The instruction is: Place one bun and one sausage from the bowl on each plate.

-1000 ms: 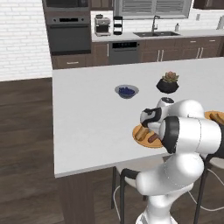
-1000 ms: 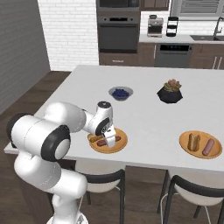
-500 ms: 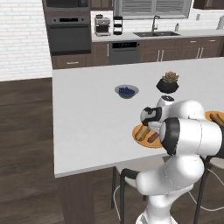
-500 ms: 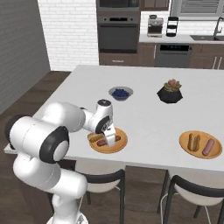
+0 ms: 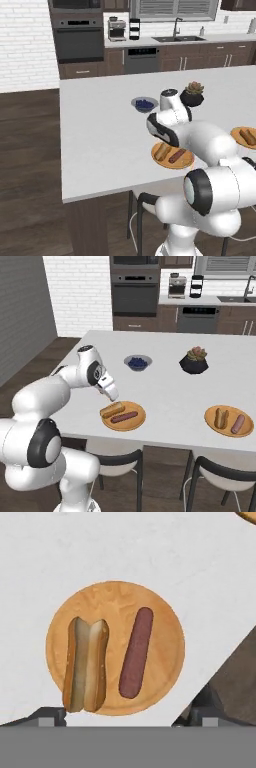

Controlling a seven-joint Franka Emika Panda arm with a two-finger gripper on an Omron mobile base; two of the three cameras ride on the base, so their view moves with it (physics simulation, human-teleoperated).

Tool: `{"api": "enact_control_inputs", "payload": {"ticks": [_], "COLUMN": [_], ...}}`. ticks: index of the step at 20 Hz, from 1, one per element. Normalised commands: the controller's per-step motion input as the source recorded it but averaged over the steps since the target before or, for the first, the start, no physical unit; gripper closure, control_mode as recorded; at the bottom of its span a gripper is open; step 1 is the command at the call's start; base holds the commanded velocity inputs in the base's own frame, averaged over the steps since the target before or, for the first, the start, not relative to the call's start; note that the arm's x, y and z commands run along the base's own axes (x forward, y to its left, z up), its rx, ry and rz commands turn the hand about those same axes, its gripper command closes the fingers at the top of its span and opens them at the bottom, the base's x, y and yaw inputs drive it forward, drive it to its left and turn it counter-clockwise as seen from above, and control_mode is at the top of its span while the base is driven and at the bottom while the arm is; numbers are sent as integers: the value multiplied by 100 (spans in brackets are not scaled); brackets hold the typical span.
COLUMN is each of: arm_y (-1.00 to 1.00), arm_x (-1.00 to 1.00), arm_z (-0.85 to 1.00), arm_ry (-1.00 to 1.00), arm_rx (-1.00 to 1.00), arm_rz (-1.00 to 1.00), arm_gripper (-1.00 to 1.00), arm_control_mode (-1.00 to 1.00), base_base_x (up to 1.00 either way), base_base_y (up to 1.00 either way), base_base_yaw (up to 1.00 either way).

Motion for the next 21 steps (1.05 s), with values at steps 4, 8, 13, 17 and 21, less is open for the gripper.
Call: {"api": "enact_control_inputs", "payload": {"ticks": [4, 8, 13, 17, 21], "arm_y": [100, 100, 100, 42, 0], "arm_x": [-64, -100, -47, 0, 0], "arm_z": [87, 51, 7, -21, 0], "arm_ry": [-1, -15, 4, 8, 0], "arm_rx": [-36, -23, -22, -13, 0], "arm_rz": [39, 34, 39, 4, 0], "arm_gripper": [-100, -100, -100, -100, -100], "arm_control_mode": [-100, -100, -100, -100, -100], "base_base_x": [0, 0, 0, 0, 0], "base_base_y": [0, 0, 0, 0, 0], "base_base_yaw": [0, 0, 0, 0, 0]}}
